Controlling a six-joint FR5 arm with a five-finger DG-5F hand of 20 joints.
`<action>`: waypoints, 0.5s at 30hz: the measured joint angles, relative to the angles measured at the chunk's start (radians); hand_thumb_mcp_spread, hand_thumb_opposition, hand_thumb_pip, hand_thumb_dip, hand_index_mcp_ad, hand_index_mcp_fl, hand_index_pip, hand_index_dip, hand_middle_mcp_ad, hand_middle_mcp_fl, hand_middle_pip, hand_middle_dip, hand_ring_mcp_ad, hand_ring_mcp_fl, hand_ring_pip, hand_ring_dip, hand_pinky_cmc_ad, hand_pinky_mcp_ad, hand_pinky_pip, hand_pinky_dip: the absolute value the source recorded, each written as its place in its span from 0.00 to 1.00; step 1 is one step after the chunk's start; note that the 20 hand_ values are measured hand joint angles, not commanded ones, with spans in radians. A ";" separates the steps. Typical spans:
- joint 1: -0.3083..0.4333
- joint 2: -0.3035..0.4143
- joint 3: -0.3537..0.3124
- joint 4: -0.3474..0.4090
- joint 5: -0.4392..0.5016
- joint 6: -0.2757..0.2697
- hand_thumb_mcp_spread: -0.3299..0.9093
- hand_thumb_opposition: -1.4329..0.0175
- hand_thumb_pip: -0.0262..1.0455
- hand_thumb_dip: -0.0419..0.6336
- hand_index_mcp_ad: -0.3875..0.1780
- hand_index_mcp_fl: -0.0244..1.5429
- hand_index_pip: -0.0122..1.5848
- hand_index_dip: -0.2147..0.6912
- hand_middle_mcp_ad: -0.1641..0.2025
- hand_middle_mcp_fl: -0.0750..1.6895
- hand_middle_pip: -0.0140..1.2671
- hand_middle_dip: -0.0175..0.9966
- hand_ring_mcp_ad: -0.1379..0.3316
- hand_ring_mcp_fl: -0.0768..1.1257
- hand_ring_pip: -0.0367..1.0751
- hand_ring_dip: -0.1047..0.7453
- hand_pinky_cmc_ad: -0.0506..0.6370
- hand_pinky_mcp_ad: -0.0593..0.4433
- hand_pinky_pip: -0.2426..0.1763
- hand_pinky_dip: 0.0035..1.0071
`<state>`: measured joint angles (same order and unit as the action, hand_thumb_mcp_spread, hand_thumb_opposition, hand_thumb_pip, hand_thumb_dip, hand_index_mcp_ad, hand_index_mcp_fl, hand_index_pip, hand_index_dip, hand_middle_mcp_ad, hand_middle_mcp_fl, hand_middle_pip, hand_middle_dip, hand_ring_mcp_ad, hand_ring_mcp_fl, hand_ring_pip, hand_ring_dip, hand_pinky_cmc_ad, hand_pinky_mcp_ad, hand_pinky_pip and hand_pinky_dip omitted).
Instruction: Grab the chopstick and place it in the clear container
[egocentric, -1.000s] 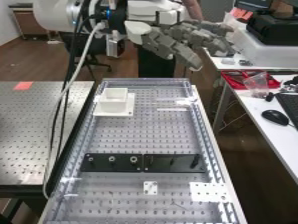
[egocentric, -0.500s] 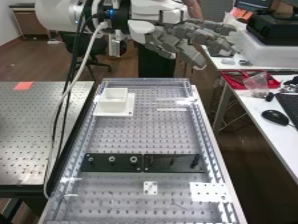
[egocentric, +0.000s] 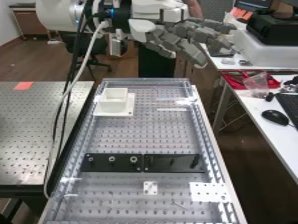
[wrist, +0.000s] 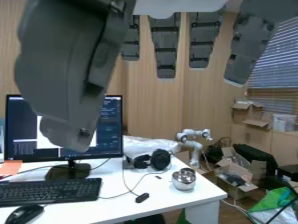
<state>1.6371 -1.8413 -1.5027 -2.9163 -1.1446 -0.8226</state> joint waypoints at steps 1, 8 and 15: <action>0.001 0.000 0.000 0.001 0.001 0.000 0.08 0.16 0.97 0.18 0.60 0.06 0.08 0.19 0.80 0.11 0.13 0.38 0.69 0.09 0.13 0.36 0.64 0.87 0.52 0.35; 0.003 -0.005 0.006 0.000 0.004 -0.004 0.08 0.16 0.98 0.18 0.59 0.06 0.08 0.18 0.80 0.11 0.13 0.38 0.69 0.09 0.13 0.36 0.65 0.87 0.51 0.35; 0.006 -0.009 0.007 0.004 -0.003 -0.006 0.08 0.14 0.98 0.18 0.59 0.06 0.08 0.18 0.80 0.11 0.13 0.38 0.70 0.09 0.13 0.36 0.65 0.87 0.52 0.35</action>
<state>1.6429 -1.8506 -1.4956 -2.9120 -1.1477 -0.8282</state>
